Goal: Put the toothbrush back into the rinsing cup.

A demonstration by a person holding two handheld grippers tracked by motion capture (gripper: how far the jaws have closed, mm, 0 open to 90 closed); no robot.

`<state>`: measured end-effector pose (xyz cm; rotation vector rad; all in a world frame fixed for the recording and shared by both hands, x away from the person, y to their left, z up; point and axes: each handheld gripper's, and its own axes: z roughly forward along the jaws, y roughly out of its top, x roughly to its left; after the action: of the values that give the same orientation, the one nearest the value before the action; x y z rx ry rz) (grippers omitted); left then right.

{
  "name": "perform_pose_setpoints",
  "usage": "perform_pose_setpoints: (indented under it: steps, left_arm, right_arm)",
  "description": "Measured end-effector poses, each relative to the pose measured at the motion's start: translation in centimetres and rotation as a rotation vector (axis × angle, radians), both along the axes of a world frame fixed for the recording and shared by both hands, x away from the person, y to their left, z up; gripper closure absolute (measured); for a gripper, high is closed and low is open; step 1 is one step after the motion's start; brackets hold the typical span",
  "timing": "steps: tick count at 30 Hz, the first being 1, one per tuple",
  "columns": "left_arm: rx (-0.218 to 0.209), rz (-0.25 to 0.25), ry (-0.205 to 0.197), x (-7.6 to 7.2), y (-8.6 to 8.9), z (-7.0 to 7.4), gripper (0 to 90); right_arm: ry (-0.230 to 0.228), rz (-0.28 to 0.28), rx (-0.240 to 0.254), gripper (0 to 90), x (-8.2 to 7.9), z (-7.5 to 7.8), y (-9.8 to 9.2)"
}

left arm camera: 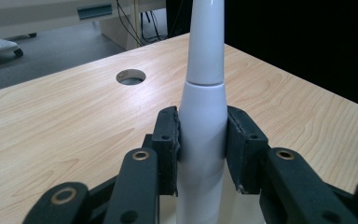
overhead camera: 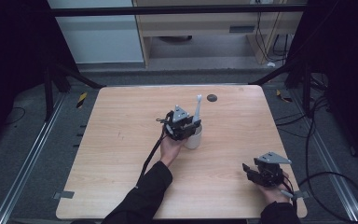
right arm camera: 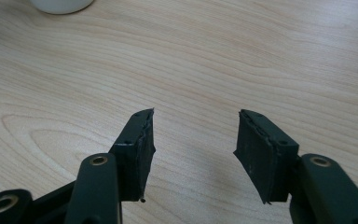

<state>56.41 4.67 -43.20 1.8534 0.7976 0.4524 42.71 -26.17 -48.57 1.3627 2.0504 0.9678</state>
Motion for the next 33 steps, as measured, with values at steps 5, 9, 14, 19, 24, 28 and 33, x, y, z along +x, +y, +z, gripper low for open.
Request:
perform_pose_setpoints:
  steps: [5,9,14,19,24,28,33]
  left_arm:
    - [-0.001,-0.004,0.0,0.0,0.0,0.0,65.5]
    - [-0.012,-0.002,0.0,0.0,0.1,0.1,63.4]
    - [-0.003,-0.004,-0.002,-0.1,0.3,0.1,62.0]
    - [-0.005,-0.002,0.0,-0.3,0.6,0.1,61.1]
    - [0.013,0.007,0.004,-0.9,1.4,0.5,56.5]
    - [0.043,0.014,-0.006,-1.9,2.9,1.1,52.9]
    - [0.083,0.041,-0.023,-3.2,5.0,1.8,49.3]
  right_arm:
    - [0.0,0.0,0.0,46.2,0.0,0.0,0.0]
    - [0.0,0.0,-0.001,46.2,0.0,0.0,0.0]
    - [0.001,0.0,0.0,46.2,0.0,0.0,0.0]
    - [-0.001,-0.001,-0.003,46.1,0.0,0.0,0.0]
    - [-0.004,-0.003,-0.006,46.1,-0.1,0.1,-0.1]
    - [0.003,-0.012,0.011,45.6,-0.3,0.2,-0.1]
    - [-0.014,-0.014,0.002,43.7,-0.5,0.2,-0.2]
